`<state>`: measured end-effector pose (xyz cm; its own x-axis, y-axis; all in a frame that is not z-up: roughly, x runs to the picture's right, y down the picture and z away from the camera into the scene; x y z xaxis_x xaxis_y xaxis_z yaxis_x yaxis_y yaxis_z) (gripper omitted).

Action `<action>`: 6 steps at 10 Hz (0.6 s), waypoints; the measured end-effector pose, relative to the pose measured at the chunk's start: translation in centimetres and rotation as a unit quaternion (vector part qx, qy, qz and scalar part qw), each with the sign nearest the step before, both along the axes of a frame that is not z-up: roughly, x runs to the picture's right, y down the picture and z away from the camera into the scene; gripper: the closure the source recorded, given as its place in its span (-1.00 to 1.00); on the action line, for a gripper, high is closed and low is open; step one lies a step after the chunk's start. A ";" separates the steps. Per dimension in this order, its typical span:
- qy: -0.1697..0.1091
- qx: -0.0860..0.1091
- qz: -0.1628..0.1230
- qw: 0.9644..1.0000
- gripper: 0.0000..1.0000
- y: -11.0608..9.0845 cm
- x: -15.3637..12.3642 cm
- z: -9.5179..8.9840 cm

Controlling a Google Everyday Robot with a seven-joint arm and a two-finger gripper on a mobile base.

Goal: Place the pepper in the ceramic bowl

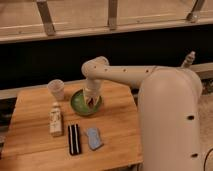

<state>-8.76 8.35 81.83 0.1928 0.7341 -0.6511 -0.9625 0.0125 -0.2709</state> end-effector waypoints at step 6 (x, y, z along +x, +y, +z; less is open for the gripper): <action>0.000 0.000 0.001 1.000 -0.60 0.0 0.1 0.0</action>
